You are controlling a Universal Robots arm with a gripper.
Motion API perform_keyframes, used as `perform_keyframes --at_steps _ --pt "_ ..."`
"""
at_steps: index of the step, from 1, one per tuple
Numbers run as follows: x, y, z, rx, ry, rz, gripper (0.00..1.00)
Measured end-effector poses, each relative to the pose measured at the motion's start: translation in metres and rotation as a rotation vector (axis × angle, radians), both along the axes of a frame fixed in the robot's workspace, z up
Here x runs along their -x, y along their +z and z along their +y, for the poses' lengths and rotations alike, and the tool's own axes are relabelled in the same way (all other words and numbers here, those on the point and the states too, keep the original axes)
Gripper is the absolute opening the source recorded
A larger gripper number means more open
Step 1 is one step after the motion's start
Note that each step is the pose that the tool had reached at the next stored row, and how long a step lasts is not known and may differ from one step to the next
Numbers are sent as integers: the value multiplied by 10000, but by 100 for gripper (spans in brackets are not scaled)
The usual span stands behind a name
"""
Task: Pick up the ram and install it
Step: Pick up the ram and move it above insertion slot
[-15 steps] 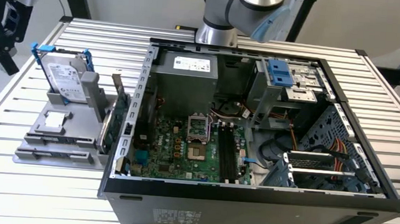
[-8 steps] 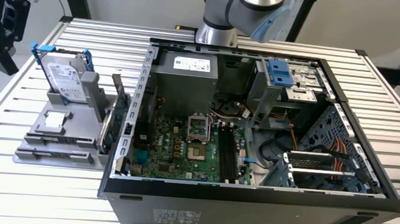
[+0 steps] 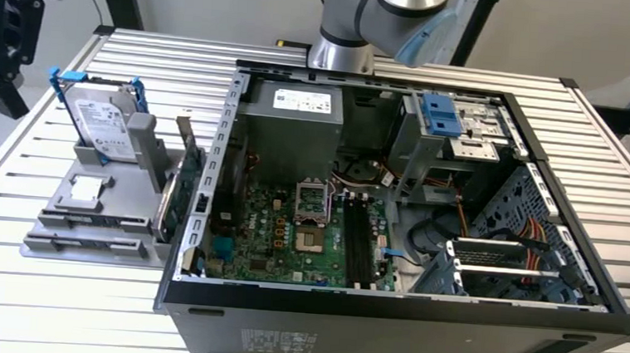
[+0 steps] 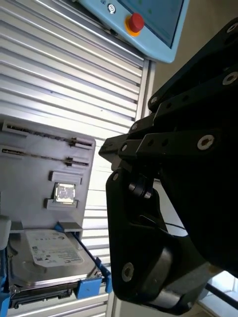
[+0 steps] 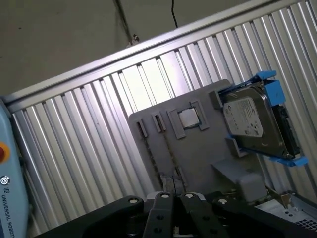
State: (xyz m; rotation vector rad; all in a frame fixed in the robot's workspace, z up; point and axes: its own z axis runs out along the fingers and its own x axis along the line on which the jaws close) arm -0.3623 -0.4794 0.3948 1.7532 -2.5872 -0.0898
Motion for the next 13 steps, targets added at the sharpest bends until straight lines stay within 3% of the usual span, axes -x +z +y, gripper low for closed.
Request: perform_keyframes --at_steps 9,13 --pt "0 0 0 0 1106 -1 0" --pt "0 1 0 5 1741 -67 0"
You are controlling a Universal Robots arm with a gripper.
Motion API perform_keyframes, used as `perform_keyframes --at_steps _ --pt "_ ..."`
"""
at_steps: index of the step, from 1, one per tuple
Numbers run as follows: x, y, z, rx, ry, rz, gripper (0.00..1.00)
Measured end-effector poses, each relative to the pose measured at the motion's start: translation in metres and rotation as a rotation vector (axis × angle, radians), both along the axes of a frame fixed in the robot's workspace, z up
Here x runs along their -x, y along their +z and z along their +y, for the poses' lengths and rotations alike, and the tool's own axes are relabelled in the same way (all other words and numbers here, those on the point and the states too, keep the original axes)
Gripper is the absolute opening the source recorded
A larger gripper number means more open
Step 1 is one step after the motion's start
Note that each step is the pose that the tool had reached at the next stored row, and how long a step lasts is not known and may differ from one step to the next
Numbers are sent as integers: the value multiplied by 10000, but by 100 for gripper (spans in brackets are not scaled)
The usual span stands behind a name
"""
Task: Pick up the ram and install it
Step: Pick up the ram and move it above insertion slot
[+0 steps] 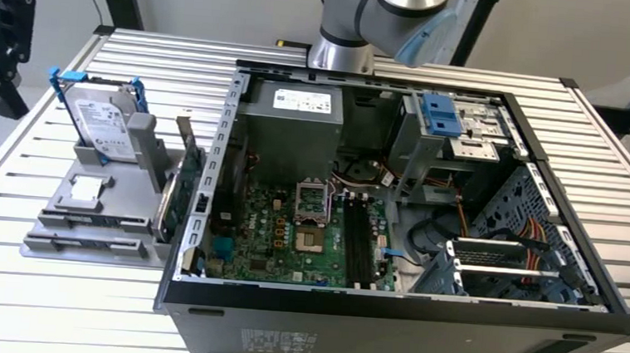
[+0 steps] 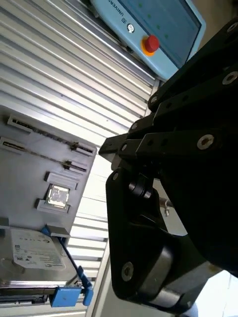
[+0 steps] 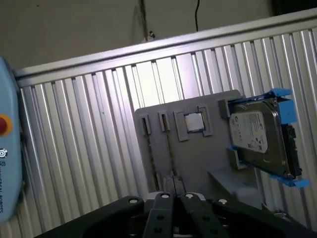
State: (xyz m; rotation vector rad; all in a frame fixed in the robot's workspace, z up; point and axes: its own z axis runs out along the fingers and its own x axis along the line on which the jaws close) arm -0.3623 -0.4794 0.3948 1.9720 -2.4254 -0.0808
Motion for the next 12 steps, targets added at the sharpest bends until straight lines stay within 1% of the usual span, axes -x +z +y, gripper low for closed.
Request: perform_keyframes --at_steps 3,8,12 --pt "0 0 0 -1 427 -80 0" --pt "0 -1 0 0 1178 -236 0" --pt "0 -1 0 -2 1789 -348 0"
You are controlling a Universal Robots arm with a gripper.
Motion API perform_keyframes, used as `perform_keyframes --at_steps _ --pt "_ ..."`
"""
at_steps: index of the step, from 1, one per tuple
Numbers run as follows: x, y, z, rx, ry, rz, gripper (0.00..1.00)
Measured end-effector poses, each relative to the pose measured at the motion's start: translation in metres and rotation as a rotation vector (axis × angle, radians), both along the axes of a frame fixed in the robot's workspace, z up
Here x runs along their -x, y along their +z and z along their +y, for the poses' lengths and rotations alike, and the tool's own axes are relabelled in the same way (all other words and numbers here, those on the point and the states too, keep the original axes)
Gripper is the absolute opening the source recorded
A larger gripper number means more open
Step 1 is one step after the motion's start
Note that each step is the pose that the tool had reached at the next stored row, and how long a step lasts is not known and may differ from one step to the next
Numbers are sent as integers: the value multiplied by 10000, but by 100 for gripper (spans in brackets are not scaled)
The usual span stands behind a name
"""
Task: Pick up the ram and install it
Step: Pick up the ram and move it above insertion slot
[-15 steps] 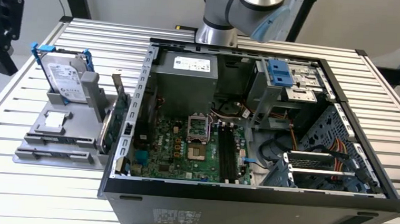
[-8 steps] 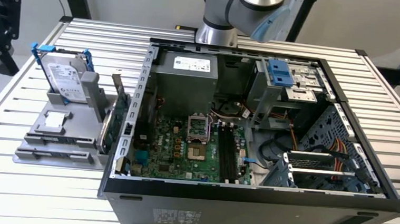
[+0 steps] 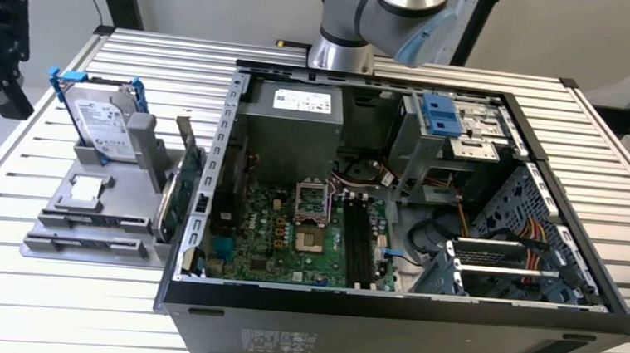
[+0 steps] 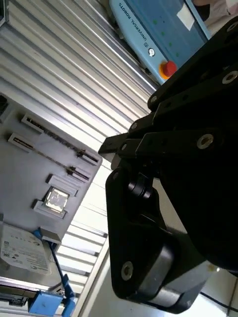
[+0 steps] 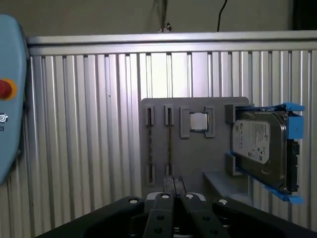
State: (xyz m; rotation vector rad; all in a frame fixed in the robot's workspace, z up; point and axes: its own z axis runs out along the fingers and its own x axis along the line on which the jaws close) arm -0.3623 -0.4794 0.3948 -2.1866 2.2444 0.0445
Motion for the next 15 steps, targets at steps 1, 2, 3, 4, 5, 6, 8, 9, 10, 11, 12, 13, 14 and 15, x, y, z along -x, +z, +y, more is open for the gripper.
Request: perform_keyframes --at_steps 1,2,3,4,5,6,8,9,10,11,12,13,14,15 --pt "0 -1 0 -1 155 -18 0" --pt "0 -1 0 -1 305 -25 0" --pt "0 0 0 -1 440 -27 0" --pt "0 0 0 -1 578 -27 0" --pt "1 0 0 0 715 -27 0" --pt "1 0 0 -1 835 -27 0" --pt "1 -1 0 -2 1006 -29 0" --pt "0 0 0 -1 1028 -27 0" --pt "0 0 0 -1 1029 -26 0" --pt "0 0 0 -1 1032 -26 0" --pt "0 0 0 -1 1034 -27 0" --pt "0 0 0 -1 1036 -27 0" --pt "0 0 0 -1 1038 -27 0" --pt "0 0 0 -1 1040 -27 0"
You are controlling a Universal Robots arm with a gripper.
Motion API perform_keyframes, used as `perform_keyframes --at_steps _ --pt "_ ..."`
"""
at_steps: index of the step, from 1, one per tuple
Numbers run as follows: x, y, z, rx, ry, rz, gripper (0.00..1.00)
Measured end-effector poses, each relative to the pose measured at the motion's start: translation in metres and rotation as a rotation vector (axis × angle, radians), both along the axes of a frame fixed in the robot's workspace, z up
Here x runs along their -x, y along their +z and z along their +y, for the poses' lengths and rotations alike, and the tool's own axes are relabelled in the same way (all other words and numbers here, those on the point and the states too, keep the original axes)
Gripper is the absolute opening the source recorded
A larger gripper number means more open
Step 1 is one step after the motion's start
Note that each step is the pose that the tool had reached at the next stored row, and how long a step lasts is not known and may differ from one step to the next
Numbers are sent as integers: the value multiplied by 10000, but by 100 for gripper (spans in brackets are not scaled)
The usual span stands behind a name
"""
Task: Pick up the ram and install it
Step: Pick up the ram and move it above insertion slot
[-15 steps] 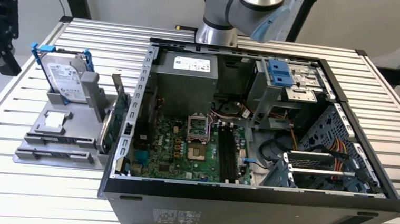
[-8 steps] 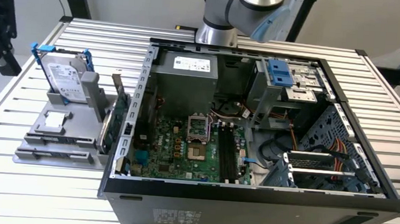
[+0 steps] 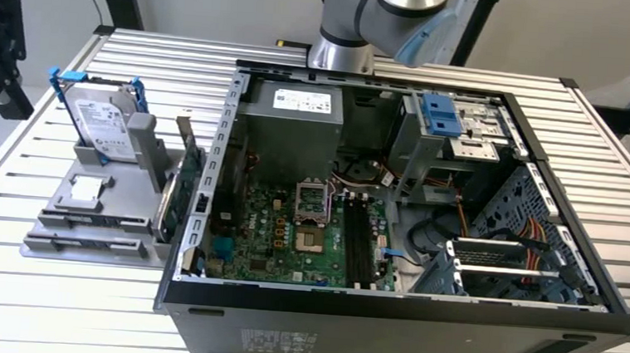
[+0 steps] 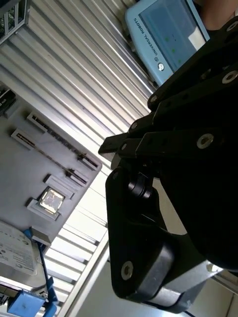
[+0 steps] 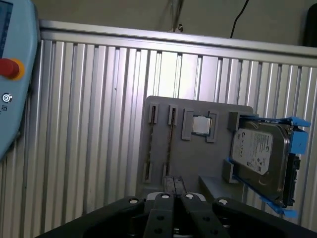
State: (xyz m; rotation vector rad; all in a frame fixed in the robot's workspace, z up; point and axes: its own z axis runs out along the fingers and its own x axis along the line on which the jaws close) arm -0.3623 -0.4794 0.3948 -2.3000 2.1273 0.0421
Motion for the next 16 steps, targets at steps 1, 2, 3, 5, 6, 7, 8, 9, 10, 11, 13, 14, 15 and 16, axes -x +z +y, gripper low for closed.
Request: perform_keyframes --at_steps 1,2,3,5,6,7,8,9,10,11,13,14,15,16 --pt "0 0 0 0 2 1 0" --pt "0 0 0 0 4 0 0" --pt "0 0 0 0 6 0 100" --pt "0 0 0 0 10 1 100" --pt "0 0 0 -1 12 0 100" --pt "0 0 0 0 14 0 100" --pt "0 0 0 -1 16 0 100" --pt "0 0 0 0 24 0 100" --pt "0 0 0 0 29 0 100" --pt "0 0 0 0 32 0 100" --pt "1 -2 0 -1 33 0 100" --pt "1 -5 0 -2 30 -2 100" --pt "1 -7 0 -1 22 0 100" --pt "0 -9 0 1 9 1 100"
